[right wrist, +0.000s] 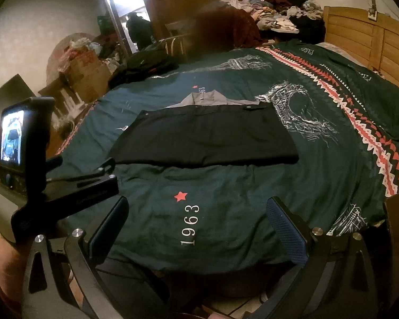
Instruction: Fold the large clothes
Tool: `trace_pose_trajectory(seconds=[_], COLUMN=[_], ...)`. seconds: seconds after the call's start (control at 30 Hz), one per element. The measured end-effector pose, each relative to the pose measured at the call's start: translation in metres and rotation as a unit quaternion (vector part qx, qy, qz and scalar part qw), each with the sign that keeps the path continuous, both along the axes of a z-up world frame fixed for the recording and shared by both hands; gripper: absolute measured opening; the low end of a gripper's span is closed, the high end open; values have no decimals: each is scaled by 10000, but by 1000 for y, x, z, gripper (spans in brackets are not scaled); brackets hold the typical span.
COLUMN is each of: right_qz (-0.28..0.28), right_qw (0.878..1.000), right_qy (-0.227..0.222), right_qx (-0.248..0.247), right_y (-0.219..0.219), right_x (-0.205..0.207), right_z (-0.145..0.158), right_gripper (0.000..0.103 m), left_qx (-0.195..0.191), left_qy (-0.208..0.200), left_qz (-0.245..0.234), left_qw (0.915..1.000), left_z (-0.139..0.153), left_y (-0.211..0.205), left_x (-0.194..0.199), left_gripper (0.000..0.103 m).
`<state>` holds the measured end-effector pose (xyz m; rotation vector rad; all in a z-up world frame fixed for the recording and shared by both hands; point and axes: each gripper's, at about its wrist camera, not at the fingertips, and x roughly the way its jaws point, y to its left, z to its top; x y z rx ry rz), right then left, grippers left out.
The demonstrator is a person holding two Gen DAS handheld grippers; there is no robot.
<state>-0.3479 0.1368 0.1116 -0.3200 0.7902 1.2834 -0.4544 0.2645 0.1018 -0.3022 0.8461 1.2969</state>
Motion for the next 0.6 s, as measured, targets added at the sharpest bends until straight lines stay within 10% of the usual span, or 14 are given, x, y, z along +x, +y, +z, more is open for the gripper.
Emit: trace_pose_trajectory(seconds=[0.6], right_qz=[36], right_qw=[10000], right_qy=[0], right_qx=[-15], right_y=[0], right_x=[1], right_z=[-1], right_gripper=[103], left_qx=[-60], left_qy=[17], left_qz=[-31], left_qw=[10000], left_z=[-4], left_y=[-4], left_x=[3], left_gripper=[103])
